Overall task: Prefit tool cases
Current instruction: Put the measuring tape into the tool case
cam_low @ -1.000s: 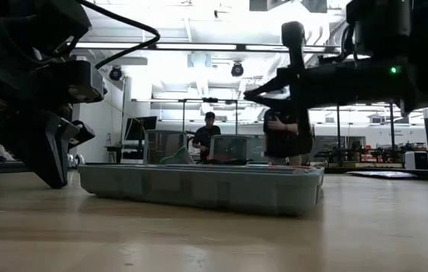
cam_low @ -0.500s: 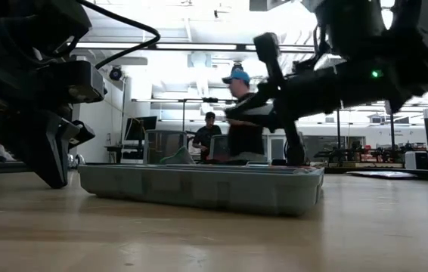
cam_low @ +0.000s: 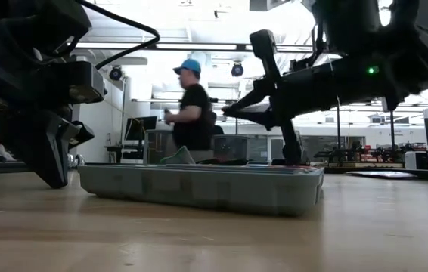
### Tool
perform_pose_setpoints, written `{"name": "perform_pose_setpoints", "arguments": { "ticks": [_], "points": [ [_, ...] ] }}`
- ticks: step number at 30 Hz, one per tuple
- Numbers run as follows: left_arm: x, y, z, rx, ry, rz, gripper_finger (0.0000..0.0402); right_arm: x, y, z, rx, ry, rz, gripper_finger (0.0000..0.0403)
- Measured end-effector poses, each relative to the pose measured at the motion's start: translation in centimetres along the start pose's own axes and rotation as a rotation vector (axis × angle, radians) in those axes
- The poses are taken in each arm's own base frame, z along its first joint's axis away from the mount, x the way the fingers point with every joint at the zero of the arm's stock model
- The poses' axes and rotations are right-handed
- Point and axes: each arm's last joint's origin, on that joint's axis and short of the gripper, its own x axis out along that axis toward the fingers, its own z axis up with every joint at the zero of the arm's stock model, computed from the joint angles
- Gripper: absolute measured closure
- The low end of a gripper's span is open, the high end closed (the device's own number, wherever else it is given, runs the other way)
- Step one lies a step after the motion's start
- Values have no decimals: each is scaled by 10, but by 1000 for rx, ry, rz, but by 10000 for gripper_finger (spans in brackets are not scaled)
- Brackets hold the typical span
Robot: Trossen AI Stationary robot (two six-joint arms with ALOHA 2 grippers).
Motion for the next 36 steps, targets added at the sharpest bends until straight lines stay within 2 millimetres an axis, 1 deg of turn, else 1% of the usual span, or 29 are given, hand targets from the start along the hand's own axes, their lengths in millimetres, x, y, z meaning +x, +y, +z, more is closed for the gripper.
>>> {"name": "perform_pose_setpoints", "arguments": {
  "ticks": [2,4,6,8,10,12,15,16,19,22,25,29,32,36],
  "points": [
    [0,0,0,-4,1,0,401,-1,10,5,-12,-51,50,403],
    [0,0,0,-3,1,0,402,-2,16,11,-11,-99,39,403],
    [0,0,0,-4,0,0,402,-3,13,13,-46,-113,-33,403],
    [0,0,0,-4,1,0,402,-5,14,18,-43,-130,-101,403],
    [0,0,0,-4,1,-1,401,-10,20,26,-22,-153,-155,403],
    [0,0,0,-4,1,-1,402,-16,23,34,-49,-168,-216,403],
    [0,0,0,-4,1,-1,402,-30,36,51,-73,-176,-266,403],
    [0,0,0,-4,1,-1,401,-34,40,57,-74,-173,-291,403],
    [0,0,0,-3,-2,7,402,-44,41,72,-115,-124,-434,403],
    [0,0,0,-3,-5,14,402,-48,44,82,-115,-46,-580,403],
    [0,0,0,-2,-8,20,401,-43,40,82,-131,78,-699,403],
    [0,1,0,-3,-9,21,402,-29,31,75,-140,211,-766,403],
    [0,1,0,-2,-9,22,402,-21,19,68,-149,250,-821,403],
    [0,1,0,-2,-10,22,401,-10,15,62,-126,284,-796,403]
  ]
}}
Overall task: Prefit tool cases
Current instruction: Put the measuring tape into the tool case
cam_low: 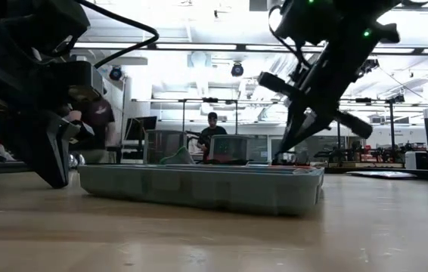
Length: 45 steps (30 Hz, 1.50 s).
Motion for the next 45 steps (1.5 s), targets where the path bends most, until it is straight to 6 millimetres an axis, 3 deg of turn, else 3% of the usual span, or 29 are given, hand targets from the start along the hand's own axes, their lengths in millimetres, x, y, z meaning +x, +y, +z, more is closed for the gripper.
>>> {"name": "perform_pose_setpoints", "arguments": {
  "ticks": [7,16,22,28,38,45],
  "points": [
    [0,0,0,9,0,1,402,16,8,-7,-65,144,73,403],
    [0,0,0,26,0,2,402,26,9,-17,-61,186,88,403],
    [0,0,0,20,0,1,402,2,22,-11,-20,23,221,403],
    [0,0,0,18,1,1,402,-9,54,-1,-3,-206,503,403],
    [0,0,0,17,4,-5,402,55,65,2,-13,-208,743,403],
    [0,0,0,17,7,-14,402,60,65,2,-128,-264,755,403]
  ]
}}
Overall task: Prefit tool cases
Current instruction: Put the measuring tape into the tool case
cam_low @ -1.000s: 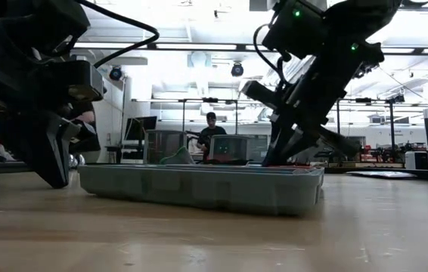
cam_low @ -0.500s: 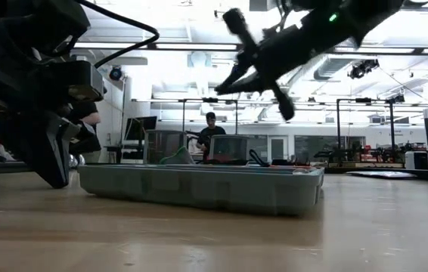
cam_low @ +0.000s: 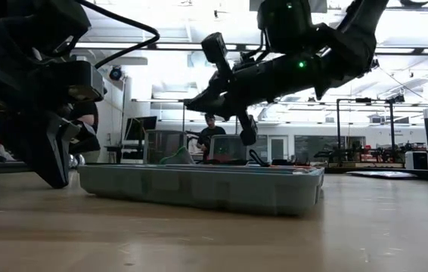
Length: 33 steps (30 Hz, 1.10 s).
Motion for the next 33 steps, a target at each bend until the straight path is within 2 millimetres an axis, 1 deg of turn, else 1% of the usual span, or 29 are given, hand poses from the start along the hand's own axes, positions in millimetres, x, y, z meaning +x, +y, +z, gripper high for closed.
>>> {"name": "perform_pose_setpoints", "arguments": {
  "ticks": [3,5,8,11,14,17,20,22,25,27,30,33],
  "points": [
    [0,0,0,1,3,-7,401,2,-6,-6,-20,39,-13,403],
    [0,0,0,1,3,-9,401,5,-15,-16,-8,56,-31,403],
    [0,0,0,1,3,-9,402,10,-25,-28,49,51,-16,403],
    [0,0,0,1,3,-10,401,13,-31,-37,136,55,3,403],
    [0,0,0,2,4,-10,402,11,-27,-36,148,24,59,403],
    [0,0,0,1,4,-9,402,9,-18,-28,111,-14,84,403],
    [0,0,0,1,4,-8,402,10,5,-12,83,-75,148,403],
    [0,0,0,1,4,-9,402,11,15,-8,53,-95,170,403],
    [0,0,0,0,4,-9,401,17,15,-11,-3,-46,105,403],
    [0,0,0,0,4,-9,402,19,10,-17,-8,15,26,403],
    [0,0,0,0,4,-9,401,17,-11,-34,6,114,-117,403],
    [0,0,0,1,4,-10,402,14,-13,-36,77,143,-86,403]
  ]
}}
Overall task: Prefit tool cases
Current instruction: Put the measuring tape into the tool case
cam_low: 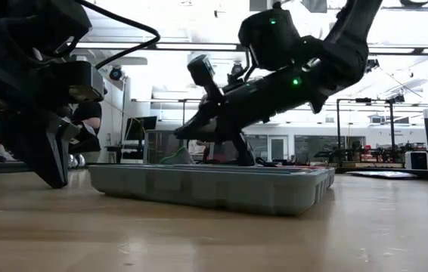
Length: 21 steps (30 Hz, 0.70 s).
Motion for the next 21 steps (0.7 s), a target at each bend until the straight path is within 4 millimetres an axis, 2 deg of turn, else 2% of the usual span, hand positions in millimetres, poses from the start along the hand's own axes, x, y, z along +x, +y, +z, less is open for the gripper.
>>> {"name": "perform_pose_setpoints", "arguments": {
  "ticks": [4,8,16,21],
  "points": [
    [0,0,0,8,0,1,402,-2,8,5,-10,-40,89,403],
    [0,0,0,8,0,1,402,-8,34,20,-34,-133,166,403],
    [0,0,0,11,-1,1,401,-10,60,35,-99,-192,222,403],
    [0,0,0,11,-1,1,401,-14,67,39,-126,-195,215,403]
  ]
}}
